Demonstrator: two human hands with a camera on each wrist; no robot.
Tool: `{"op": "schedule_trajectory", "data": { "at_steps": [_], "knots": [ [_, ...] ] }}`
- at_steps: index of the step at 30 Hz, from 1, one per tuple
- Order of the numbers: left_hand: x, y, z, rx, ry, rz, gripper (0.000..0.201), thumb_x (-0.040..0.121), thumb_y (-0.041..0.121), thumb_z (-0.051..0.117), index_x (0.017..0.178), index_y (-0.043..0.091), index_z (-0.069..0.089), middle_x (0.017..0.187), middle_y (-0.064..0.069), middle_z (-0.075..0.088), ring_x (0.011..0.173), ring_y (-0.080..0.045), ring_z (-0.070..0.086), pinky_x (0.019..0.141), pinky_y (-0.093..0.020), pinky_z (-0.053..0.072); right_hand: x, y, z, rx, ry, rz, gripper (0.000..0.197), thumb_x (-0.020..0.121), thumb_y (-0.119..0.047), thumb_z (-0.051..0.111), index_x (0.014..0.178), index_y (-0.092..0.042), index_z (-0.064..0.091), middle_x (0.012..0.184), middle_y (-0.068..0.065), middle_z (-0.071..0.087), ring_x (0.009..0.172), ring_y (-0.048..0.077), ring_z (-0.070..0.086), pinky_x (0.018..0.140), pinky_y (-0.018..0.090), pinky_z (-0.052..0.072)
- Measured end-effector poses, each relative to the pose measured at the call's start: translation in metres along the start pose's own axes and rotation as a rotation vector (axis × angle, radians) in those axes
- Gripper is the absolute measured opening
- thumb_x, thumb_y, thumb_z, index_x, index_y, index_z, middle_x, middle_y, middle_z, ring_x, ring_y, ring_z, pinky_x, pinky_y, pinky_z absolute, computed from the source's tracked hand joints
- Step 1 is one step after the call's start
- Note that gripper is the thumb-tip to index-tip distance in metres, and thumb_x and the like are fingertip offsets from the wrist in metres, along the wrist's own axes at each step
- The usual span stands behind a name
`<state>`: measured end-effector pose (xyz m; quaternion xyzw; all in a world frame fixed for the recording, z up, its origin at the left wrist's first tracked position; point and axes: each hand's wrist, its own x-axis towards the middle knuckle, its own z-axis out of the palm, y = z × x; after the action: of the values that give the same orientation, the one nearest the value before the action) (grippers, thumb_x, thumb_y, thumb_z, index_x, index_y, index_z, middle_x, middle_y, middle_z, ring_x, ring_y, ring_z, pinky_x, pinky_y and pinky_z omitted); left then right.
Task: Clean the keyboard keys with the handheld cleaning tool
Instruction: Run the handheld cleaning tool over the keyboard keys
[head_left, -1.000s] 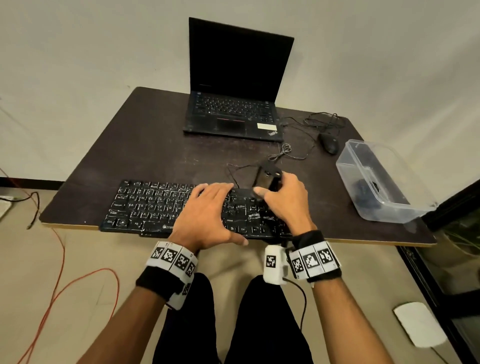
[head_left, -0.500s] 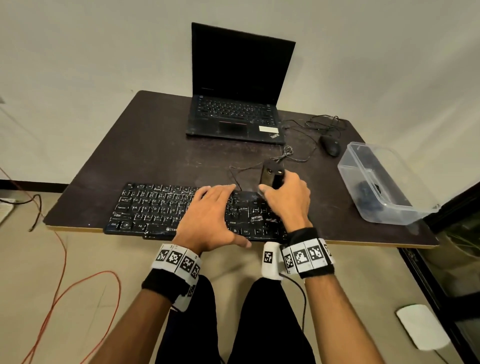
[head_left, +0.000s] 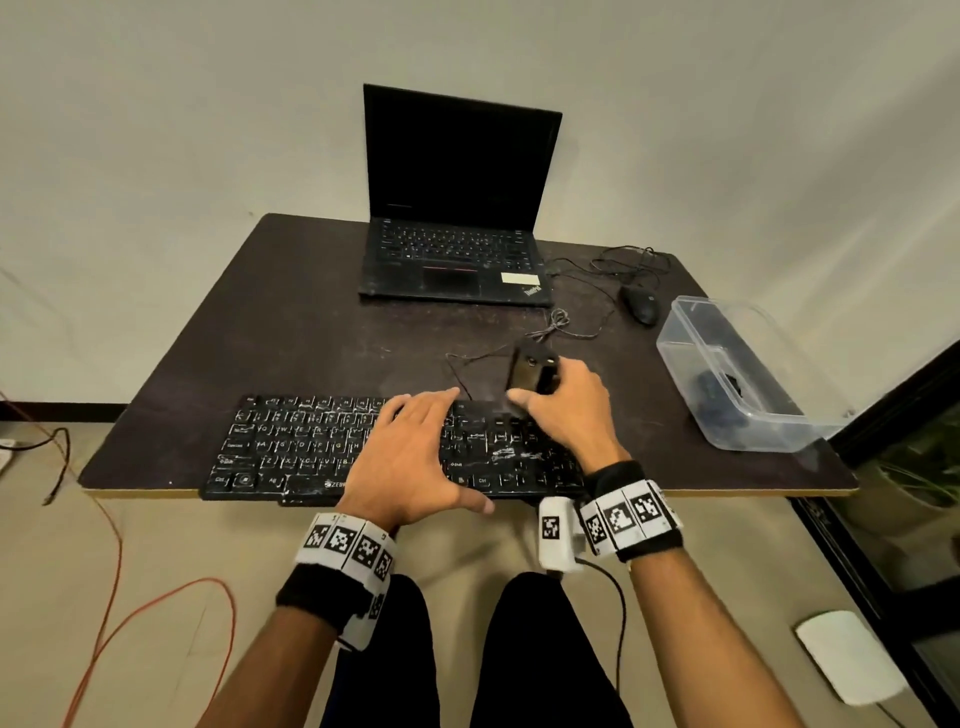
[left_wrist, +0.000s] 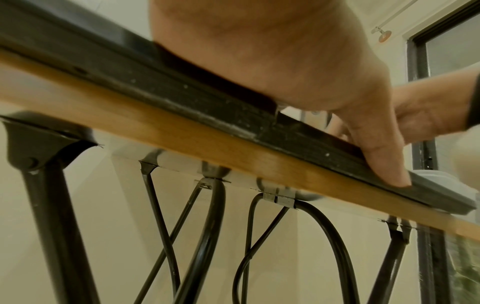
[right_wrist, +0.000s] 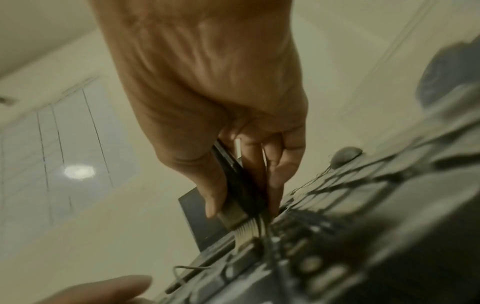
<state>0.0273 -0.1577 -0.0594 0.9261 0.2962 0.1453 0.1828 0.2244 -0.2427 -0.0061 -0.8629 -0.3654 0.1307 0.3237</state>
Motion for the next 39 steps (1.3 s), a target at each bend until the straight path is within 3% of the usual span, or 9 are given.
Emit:
{"op": "schedule_trajectory", "data": {
  "at_steps": [10, 15, 19, 23, 26, 28, 33, 36, 39],
  "knots": [
    [-0.002, 0.003, -0.003, -0.02, -0.006, -0.006, 0.147, 0.044, 0.1, 0.061, 0.163, 0.022, 0.026, 0.162, 0.008, 0.039, 0.15, -0.012, 0.029, 0.131, -0.033, 0.006, 0.014, 0.06, -0.052, -0.026, 0.007, 0.01, 0.036, 0.082, -0.037, 0.089, 0.111, -0.02, 0.076, 0.113, 0.003, 0.08, 0.11, 0.026, 0.072, 0.09, 0.034, 0.052],
    [-0.004, 0.007, -0.006, -0.022, -0.001, -0.013, 0.141, 0.05, 0.091, 0.077, 0.163, 0.023, 0.026, 0.163, 0.009, 0.039, 0.147, -0.009, 0.025, 0.13, -0.031, 0.006, 0.019, 0.083, -0.056, 0.085, 0.031, 0.003, 0.041, 0.073, -0.047, 0.088, 0.104, -0.023, 0.078, 0.105, -0.004, 0.082, 0.105, 0.022, 0.076, 0.099, 0.05, 0.058],
    [-0.005, 0.008, -0.007, -0.032, 0.002, -0.021, 0.14, 0.052, 0.089, 0.079, 0.163, 0.023, 0.027, 0.163, 0.009, 0.038, 0.148, -0.01, 0.025, 0.13, -0.031, 0.006, 0.023, 0.089, -0.06, 0.131, -0.098, -0.037, 0.038, 0.076, -0.039, 0.09, 0.11, -0.024, 0.079, 0.106, -0.007, 0.081, 0.105, 0.014, 0.075, 0.104, 0.049, 0.056],
    [-0.004, 0.007, -0.006, -0.025, -0.013, -0.025, 0.142, 0.048, 0.094, 0.074, 0.163, 0.024, 0.028, 0.162, 0.009, 0.04, 0.149, -0.012, 0.029, 0.131, -0.032, 0.008, 0.028, 0.095, -0.068, 0.186, -0.078, -0.09, 0.052, 0.067, -0.052, 0.086, 0.111, -0.027, 0.079, 0.107, -0.009, 0.082, 0.106, 0.013, 0.075, 0.105, 0.049, 0.056],
    [-0.003, 0.005, -0.005, -0.027, -0.007, -0.024, 0.141, 0.048, 0.095, 0.073, 0.162, 0.024, 0.029, 0.162, 0.01, 0.04, 0.148, -0.011, 0.029, 0.131, -0.033, 0.009, 0.029, 0.096, -0.073, 0.224, -0.2, -0.116, 0.031, 0.083, -0.02, 0.091, 0.112, -0.025, 0.08, 0.108, -0.007, 0.082, 0.109, 0.014, 0.076, 0.11, 0.05, 0.054],
    [-0.004, 0.005, -0.005, -0.024, -0.002, -0.024, 0.14, 0.048, 0.094, 0.074, 0.162, 0.025, 0.03, 0.161, 0.011, 0.04, 0.147, -0.01, 0.03, 0.13, -0.031, 0.008, 0.033, 0.101, -0.075, 0.249, -0.17, -0.117, 0.032, 0.083, -0.016, 0.09, 0.112, -0.022, 0.08, 0.107, -0.006, 0.082, 0.108, 0.015, 0.076, 0.11, 0.05, 0.054],
    [-0.005, 0.006, -0.005, -0.035, -0.005, -0.026, 0.139, 0.048, 0.094, 0.072, 0.162, 0.026, 0.03, 0.161, 0.012, 0.039, 0.146, -0.011, 0.026, 0.128, -0.029, 0.007, 0.032, 0.099, -0.082, 0.214, -0.328, -0.186, 0.031, 0.088, -0.011, 0.086, 0.118, -0.018, 0.078, 0.107, -0.002, 0.082, 0.107, 0.015, 0.076, 0.104, 0.037, 0.056],
    [-0.006, 0.008, -0.006, -0.025, 0.005, -0.013, 0.136, 0.051, 0.092, 0.075, 0.161, 0.027, 0.03, 0.16, 0.013, 0.039, 0.145, -0.01, 0.026, 0.125, -0.024, 0.004, 0.034, 0.1, -0.082, 0.215, -0.267, -0.206, 0.031, 0.086, -0.016, 0.088, 0.116, -0.017, 0.078, 0.106, -0.004, 0.082, 0.106, 0.016, 0.075, 0.105, 0.041, 0.056],
    [-0.007, 0.01, -0.008, -0.037, 0.006, -0.01, 0.134, 0.054, 0.088, 0.079, 0.162, 0.027, 0.03, 0.16, 0.013, 0.039, 0.145, -0.01, 0.025, 0.125, -0.025, 0.005, 0.028, 0.095, -0.084, 0.207, -0.384, -0.28, 0.032, 0.089, -0.009, 0.085, 0.119, -0.017, 0.078, 0.103, -0.007, 0.082, 0.101, 0.006, 0.076, 0.093, 0.02, 0.056]
  ]
}}
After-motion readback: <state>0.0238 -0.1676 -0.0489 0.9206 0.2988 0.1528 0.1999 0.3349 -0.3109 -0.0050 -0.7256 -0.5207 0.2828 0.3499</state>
